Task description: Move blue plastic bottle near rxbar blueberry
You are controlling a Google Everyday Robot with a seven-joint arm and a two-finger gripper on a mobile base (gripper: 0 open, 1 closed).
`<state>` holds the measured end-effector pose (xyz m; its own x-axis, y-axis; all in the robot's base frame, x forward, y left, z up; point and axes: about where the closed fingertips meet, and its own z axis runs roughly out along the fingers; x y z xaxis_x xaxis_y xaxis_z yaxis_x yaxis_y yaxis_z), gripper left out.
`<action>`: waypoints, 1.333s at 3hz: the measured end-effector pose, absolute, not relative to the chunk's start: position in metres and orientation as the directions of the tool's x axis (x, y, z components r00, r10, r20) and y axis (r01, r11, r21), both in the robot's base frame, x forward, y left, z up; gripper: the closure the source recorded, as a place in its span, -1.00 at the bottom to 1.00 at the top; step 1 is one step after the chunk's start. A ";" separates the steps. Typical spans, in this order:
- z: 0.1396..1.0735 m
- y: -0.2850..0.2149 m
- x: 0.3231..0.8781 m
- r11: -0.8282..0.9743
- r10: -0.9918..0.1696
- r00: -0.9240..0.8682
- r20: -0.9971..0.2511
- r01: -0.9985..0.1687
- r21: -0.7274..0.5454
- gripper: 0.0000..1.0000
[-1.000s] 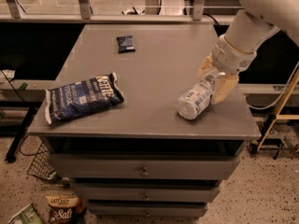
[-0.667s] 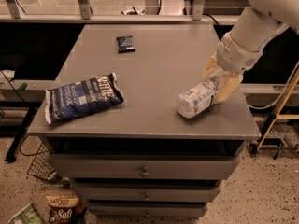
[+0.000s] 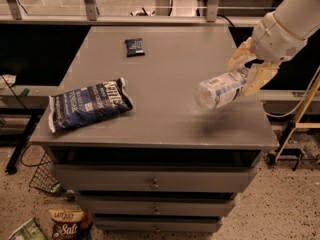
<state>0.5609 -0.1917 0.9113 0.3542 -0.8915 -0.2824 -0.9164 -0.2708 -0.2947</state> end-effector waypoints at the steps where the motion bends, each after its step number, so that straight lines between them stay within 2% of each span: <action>1: 0.946 -0.199 0.571 -0.187 -0.883 0.316 -0.348 -0.915 -0.357 1.00; 3: 0.944 -0.199 0.576 -0.169 -0.882 0.304 -0.360 -0.918 -0.359 1.00; 4: 0.939 -0.206 0.603 -0.154 -0.895 0.284 -0.344 -0.920 -0.361 1.00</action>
Offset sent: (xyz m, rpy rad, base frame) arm 0.0059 -0.0078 0.0243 0.0695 -0.0242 -0.0494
